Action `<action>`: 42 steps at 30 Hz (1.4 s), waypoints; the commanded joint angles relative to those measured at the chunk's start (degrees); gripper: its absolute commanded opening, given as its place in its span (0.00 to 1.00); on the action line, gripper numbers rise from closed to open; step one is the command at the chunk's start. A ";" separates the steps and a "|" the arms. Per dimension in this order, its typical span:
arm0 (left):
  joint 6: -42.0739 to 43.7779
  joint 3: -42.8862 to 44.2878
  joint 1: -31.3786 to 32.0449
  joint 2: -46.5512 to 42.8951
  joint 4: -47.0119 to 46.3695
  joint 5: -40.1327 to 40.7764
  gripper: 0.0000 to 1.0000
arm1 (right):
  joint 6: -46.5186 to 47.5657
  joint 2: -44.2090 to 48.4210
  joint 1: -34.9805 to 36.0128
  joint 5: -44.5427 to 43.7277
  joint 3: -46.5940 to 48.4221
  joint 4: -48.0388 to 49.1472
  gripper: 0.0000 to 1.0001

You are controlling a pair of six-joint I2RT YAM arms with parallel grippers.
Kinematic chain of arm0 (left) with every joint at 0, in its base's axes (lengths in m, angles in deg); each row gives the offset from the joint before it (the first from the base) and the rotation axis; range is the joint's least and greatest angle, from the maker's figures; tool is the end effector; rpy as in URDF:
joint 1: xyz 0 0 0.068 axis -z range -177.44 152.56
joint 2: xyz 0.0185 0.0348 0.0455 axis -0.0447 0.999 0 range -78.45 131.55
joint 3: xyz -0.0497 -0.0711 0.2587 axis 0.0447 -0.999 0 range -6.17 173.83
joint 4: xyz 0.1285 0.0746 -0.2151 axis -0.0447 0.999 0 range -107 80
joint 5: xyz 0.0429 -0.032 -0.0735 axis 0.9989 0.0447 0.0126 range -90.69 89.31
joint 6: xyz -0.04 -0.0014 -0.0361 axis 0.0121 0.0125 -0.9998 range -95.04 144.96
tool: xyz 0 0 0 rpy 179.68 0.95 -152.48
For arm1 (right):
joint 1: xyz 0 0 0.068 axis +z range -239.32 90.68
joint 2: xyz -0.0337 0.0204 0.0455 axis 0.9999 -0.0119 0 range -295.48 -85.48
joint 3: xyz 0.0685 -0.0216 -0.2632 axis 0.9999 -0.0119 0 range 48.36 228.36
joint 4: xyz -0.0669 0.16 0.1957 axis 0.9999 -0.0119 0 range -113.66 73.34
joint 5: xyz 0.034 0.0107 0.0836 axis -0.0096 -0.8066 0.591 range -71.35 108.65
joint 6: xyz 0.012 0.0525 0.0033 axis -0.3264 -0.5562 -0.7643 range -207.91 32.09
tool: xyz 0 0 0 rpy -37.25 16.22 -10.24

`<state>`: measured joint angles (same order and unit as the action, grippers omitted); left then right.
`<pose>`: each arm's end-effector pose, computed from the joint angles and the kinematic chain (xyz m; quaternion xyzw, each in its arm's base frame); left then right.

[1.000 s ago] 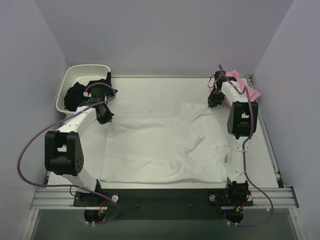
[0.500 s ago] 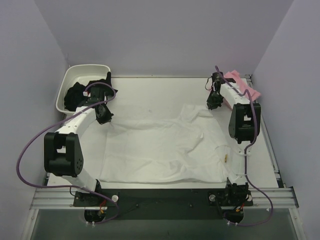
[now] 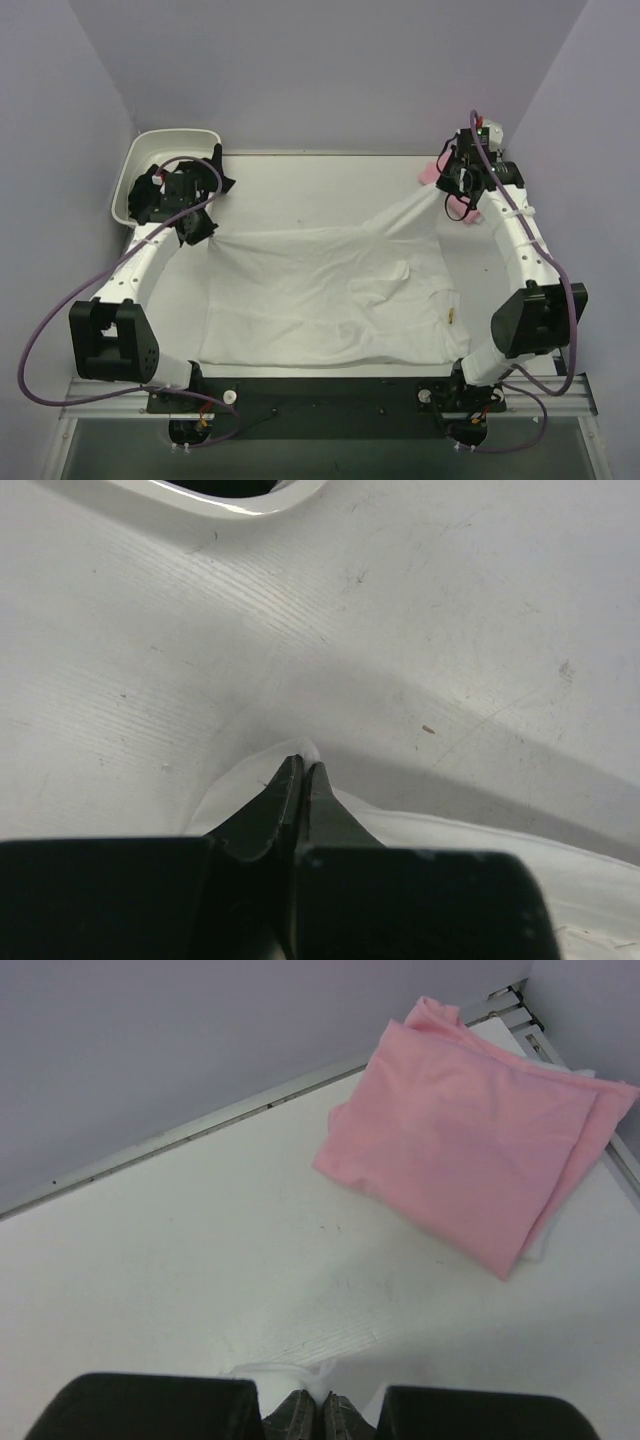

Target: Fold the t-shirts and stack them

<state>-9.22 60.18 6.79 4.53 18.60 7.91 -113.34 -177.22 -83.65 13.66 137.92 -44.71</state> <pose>0.3062 -0.0173 0.2766 -0.2672 0.9052 -0.0392 0.3282 0.3682 0.0336 0.3728 0.1700 0.8497 0.0970 0.4896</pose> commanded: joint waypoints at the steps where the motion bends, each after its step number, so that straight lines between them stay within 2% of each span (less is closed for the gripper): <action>1: 2.18 -2.27 -1.06 -5.71 0.79 0.19 0.00 | 0.21 7.61 0.30 -3.62 -5.69 -0.34 0.00; 13: 3.68 -9.74 -1.07 -15.38 3.25 -2.18 0.00 | -2.16 30.37 0.39 -5.11 -23.54 -2.26 0.00; 24: 2.62 -15.19 -1.07 -24.88 7.82 -4.29 0.00 | -4.71 45.24 2.32 -4.42 -36.11 -7.10 0.00; 33: -0.01 -20.11 -0.98 -26.99 9.49 -5.79 0.00 | -7.26 53.59 6.89 -4.06 -40.87 -12.81 0.00; 42: 0.16 -19.77 -0.98 -26.29 9.41 -4.82 0.00 | -9.46 59.75 10.59 -4.41 -42.36 -19.48 0.00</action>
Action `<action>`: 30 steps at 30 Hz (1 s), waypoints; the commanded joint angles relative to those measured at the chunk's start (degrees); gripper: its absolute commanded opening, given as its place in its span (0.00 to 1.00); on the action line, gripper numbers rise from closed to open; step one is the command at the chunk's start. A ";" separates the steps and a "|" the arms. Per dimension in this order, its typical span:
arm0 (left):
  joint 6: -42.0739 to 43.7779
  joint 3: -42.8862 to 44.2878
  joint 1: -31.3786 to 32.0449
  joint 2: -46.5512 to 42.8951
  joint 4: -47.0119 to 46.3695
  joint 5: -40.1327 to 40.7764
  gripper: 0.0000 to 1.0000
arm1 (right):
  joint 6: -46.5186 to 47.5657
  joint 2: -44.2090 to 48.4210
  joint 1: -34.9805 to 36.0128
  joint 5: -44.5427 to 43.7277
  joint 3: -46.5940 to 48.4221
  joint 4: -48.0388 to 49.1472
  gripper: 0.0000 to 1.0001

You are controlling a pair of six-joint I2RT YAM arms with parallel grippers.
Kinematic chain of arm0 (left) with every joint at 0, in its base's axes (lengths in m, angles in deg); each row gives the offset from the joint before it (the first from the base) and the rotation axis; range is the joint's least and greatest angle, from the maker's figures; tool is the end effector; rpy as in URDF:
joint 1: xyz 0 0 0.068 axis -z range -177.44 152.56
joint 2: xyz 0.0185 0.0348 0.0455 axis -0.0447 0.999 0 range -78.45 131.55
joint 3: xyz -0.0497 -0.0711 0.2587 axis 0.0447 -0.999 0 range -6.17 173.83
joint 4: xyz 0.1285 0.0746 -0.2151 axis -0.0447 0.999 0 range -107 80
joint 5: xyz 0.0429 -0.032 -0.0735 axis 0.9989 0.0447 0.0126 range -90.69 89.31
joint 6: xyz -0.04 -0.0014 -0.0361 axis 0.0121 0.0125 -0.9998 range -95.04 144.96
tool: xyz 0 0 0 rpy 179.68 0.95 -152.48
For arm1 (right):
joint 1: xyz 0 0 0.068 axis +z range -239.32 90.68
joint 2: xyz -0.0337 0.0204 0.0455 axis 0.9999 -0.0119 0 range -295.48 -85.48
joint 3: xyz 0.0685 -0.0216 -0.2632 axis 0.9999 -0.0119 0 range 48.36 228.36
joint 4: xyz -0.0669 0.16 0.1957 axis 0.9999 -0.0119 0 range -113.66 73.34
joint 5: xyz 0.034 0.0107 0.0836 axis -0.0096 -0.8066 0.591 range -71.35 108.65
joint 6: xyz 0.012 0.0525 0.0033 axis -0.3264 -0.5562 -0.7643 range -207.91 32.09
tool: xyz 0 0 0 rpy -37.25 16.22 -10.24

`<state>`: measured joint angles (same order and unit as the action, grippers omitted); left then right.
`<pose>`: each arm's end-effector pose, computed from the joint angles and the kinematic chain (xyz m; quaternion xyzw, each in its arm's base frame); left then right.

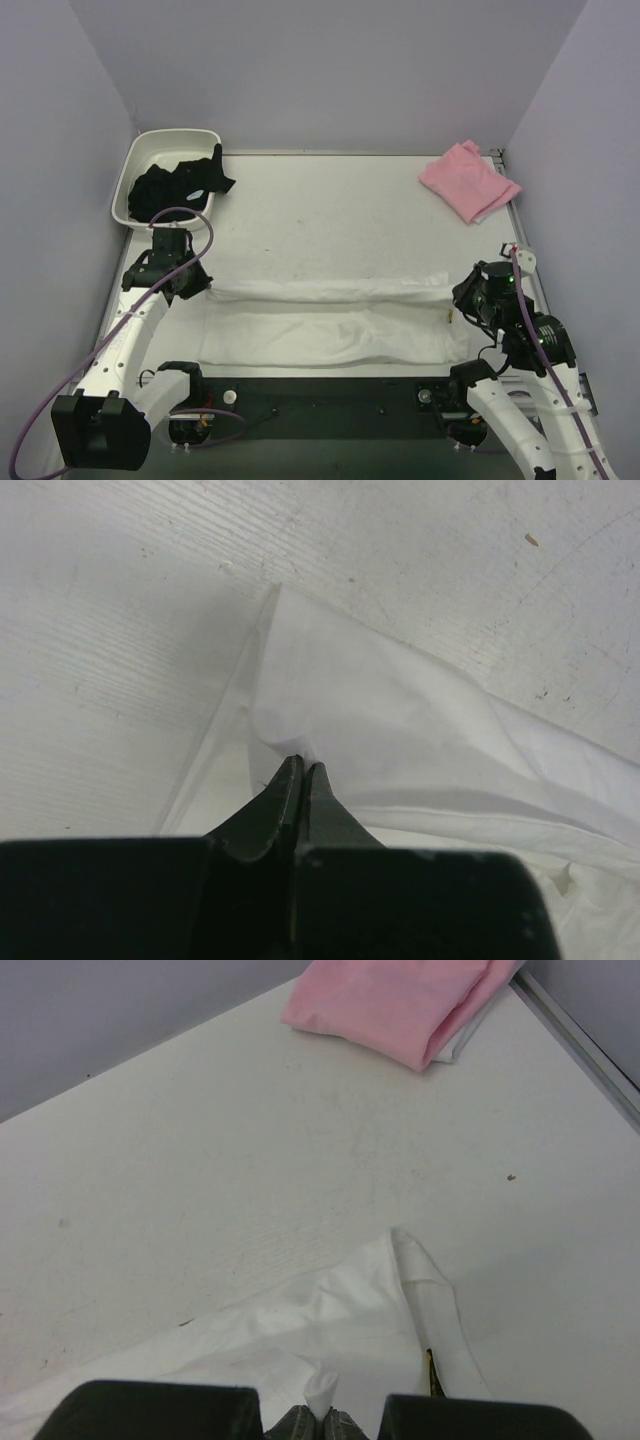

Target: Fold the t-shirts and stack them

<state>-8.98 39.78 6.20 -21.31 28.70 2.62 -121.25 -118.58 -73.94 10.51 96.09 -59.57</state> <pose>0.1884 -0.0099 0.2549 -0.2583 0.9227 -0.0655 0.2786 0.1141 0.0263 0.3257 0.1696 0.8401 0.1555 0.4911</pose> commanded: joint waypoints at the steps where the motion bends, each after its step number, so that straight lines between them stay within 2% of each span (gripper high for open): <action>1: 0.01 0.63 -0.39 -0.28 -0.69 0.38 0.00 | -1.72 1.81 1.32 -1.18 -0.61 -5.15 0.00; 18: -0.43 1.68 -0.48 -2.30 1.42 -0.94 0.00 | -11.30 5.51 11.78 -3.46 -1.32 -14.56 0.00; 19: -0.52 1.60 -0.39 -2.39 1.50 -1.11 0.00 | -11.74 5.33 11.87 -3.63 -1.14 -15.09 0.04; 20: -0.52 1.77 -0.39 -2.65 1.85 -1.46 0.03 | -11.92 5.15 12.04 -3.81 -0.53 -16.48 0.19; 21: -0.87 2.12 -0.39 -2.91 2.90 -1.29 0.21 | -12.01 5.24 12.05 -4.07 -0.09 -17.28 0.25; 22: -1.13 2.38 -0.39 -3.18 3.52 -1.38 0.47 | -12.01 5.33 11.96 -4.51 0.52 -18.16 0.30; 23: -1.31 2.91 -0.39 -3.44 3.87 -2.33 0.53 | -12.01 5.50 11.96 -5.91 1.31 -19.82 0.42; 25: -1.75 3.35 -0.39 -4.76 4.84 -2.87 0.62 | -11.57 5.94 12.05 -6.88 3.95 -20.98 0.50; 26: -1.92 3.53 -0.39 -5.28 5.19 -3.22 0.64 | -11.05 5.77 12.05 -7.76 4.91 -21.76 0.58; 30: -2.10 6.24 -0.47 -7.40 5.90 -3.31 0.69 | -9.11 2.62 11.96 -8.82 8.08 -20.37 0.64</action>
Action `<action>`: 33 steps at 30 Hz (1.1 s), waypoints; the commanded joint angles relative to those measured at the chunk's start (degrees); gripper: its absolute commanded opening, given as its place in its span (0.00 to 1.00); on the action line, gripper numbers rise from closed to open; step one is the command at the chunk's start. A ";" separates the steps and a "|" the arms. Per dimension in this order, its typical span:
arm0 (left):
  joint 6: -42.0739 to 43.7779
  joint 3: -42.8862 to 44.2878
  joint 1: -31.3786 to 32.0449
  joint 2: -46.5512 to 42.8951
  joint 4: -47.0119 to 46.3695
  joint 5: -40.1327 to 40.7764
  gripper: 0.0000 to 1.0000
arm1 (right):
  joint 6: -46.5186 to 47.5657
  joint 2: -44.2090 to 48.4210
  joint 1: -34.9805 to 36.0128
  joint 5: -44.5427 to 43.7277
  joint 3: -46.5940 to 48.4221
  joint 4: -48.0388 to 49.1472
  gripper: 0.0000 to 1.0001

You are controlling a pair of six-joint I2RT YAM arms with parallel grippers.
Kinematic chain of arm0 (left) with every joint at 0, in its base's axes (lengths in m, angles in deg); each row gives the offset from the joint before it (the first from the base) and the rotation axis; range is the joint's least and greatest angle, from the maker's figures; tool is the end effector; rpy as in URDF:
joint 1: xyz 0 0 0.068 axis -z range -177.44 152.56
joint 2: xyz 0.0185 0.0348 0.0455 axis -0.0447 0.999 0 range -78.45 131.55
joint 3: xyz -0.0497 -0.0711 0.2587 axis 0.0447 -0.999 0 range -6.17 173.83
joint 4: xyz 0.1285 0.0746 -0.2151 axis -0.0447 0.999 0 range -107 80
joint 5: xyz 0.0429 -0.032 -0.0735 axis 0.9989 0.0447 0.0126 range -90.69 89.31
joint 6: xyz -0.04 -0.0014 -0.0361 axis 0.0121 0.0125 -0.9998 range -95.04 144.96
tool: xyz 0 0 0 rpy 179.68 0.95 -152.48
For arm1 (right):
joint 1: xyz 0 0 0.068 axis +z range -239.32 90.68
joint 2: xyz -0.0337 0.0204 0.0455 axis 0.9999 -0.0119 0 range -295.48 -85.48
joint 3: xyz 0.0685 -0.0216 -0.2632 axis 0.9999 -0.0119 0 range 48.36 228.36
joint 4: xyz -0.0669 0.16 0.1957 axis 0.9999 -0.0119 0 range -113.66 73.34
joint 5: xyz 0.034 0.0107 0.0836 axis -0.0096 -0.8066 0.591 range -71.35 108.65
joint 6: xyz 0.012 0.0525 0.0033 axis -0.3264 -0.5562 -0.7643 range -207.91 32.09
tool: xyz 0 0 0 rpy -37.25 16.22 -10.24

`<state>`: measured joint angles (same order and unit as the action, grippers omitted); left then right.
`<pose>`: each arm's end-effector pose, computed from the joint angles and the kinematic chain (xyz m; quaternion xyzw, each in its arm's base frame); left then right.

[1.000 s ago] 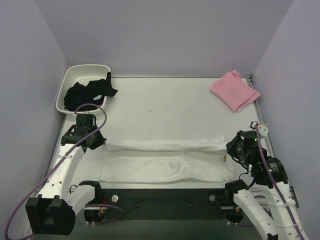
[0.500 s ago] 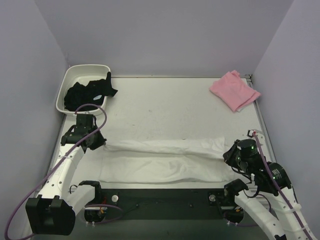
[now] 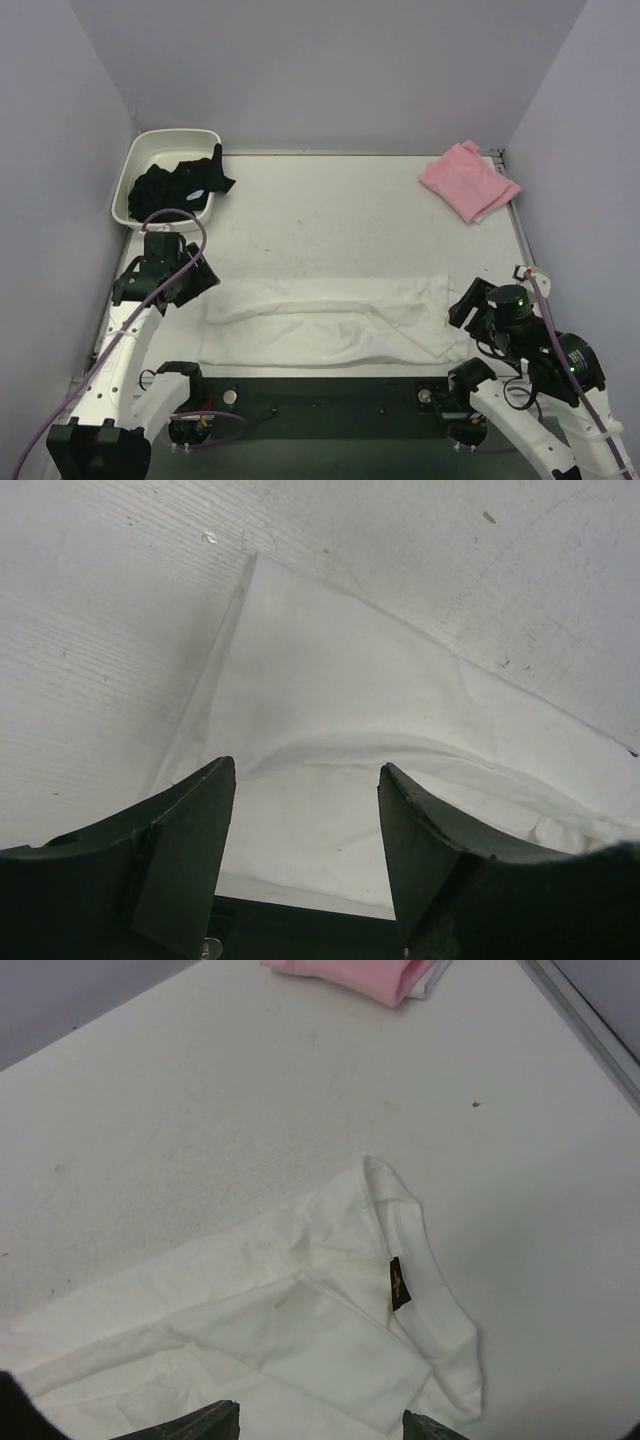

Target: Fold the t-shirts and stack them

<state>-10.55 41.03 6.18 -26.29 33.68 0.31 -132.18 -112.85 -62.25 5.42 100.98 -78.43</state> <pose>0.1689 -0.0101 0.2702 -0.2649 0.9179 -0.0910 0.2811 0.0650 0.0242 0.3289 0.1839 0.8694 0.1770 0.4230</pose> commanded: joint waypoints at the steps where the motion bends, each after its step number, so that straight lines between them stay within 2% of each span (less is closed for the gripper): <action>1: -0.53 5.35 -0.37 -2.33 0.48 -0.99 0.69 | 2.26 -3.99 0.26 -3.82 2.93 -0.55 0.64; 7: -0.44 8.16 -0.45 4.43 -4.97 -3.36 0.69 | 4.37 -14.44 0.26 -2.50 -0.93 14.03 0.70; 10: -0.53 8.52 -0.19 10.39 -9.61 -3.89 0.66 | 5.60 -21.03 0.09 -1.88 -1.90 23.78 0.70; 15: -0.79 9.75 0.34 18.49 -13.32 -5.47 0.61 | 6.57 -34.13 -1.84 -1.01 -1.56 32.49 0.70; 20: -1.14 10.46 1.66 25.53 -15.43 -4.60 0.59 | 6.92 -42.83 -5.44 2.77 -1.20 36.81 0.70; 33: -0.88 8.00 6.75 32.12 -15.96 -1.79 0.55 | 7.71 -48.56 -7.38 6.20 -5.33 40.51 0.69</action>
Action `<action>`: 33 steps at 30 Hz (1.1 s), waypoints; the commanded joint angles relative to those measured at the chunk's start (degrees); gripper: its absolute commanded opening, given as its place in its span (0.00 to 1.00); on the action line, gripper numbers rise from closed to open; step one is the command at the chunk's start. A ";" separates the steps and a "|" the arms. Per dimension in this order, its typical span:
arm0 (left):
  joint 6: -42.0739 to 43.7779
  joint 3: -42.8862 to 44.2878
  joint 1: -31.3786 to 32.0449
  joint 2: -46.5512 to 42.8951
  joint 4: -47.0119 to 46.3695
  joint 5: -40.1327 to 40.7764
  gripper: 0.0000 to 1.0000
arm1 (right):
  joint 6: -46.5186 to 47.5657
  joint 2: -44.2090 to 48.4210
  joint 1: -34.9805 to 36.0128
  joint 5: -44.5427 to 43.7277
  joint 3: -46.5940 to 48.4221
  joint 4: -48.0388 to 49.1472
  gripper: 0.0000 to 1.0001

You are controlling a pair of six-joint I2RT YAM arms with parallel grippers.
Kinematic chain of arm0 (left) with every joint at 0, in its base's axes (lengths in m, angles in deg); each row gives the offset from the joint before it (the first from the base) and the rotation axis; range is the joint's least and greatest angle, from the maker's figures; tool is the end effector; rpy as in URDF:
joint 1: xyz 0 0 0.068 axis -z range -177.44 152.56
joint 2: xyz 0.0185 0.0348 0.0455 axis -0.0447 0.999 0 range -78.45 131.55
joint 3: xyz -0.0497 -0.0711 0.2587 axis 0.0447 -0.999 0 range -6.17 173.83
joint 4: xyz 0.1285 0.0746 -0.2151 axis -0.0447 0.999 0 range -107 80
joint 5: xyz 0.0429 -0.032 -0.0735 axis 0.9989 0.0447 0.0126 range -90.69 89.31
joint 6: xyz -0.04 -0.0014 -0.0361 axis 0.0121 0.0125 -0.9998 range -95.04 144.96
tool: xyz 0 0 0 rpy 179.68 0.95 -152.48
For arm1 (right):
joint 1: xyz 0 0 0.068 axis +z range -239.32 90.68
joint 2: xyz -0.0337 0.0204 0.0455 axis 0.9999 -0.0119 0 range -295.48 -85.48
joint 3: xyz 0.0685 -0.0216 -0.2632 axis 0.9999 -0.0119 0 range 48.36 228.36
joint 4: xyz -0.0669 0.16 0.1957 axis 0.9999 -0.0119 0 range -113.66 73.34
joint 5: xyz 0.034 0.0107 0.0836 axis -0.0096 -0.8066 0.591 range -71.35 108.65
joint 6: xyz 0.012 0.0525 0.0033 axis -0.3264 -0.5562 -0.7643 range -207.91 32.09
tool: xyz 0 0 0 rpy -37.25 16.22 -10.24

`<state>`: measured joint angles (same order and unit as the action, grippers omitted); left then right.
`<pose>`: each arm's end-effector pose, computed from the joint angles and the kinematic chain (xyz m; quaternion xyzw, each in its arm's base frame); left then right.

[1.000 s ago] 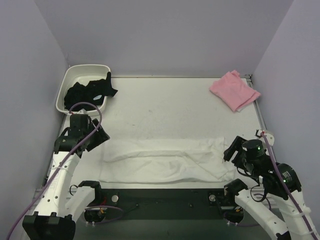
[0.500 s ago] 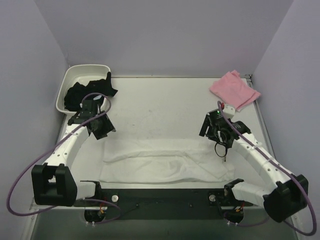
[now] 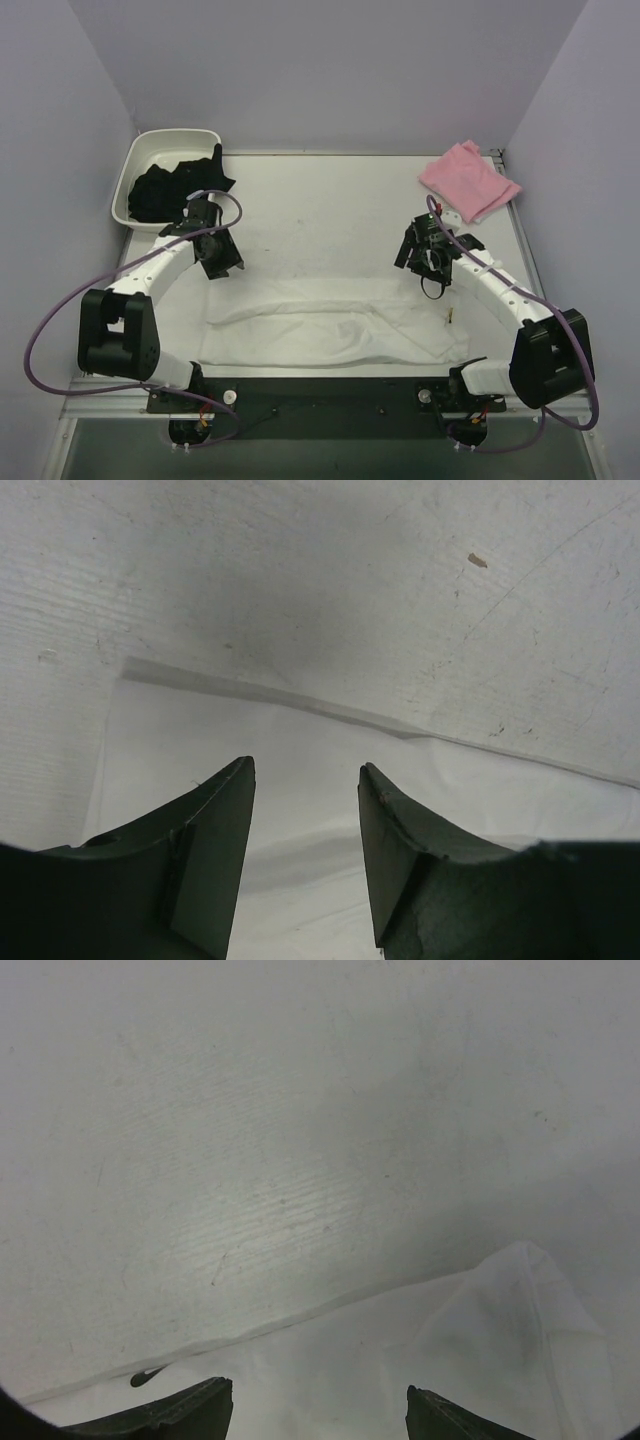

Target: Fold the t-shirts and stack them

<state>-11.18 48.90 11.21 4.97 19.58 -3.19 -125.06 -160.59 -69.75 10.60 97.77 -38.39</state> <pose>0.2769 -0.0437 0.2130 -0.2273 0.9491 -0.1024 0.1926 0.2587 0.0868 0.2359 0.1672 0.9147 0.1144 0.3496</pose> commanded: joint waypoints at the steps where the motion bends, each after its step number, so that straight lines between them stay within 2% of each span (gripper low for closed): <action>1: -0.25 -0.05 2.07 1.31 -1.60 1.89 0.55 | 0.50 -0.91 0.11 1.28 -3.17 0.55 0.69; 11: -0.95 -3.56 5.24 1.13 -1.77 2.06 0.53 | 0.06 0.49 1.17 1.20 -8.01 1.61 0.68; 19: -1.65 -4.97 6.30 5.96 -2.91 4.96 0.51 | -0.65 -3.90 1.08 1.37 -8.10 2.93 0.68; 28: -3.15 0.21 6.56 15.98 -1.42 6.28 0.48 | -0.91 -14.79 -0.14 1.63 -2.92 2.40 0.68; 33: -2.45 7.41 5.77 20.46 0.51 6.72 0.48 | 0.49 -22.35 -3.21 3.04 3.84 1.96 0.69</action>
<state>-13.48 52.50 17.52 19.50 24.59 1.03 -124.90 -176.63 -70.29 14.12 97.57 -38.41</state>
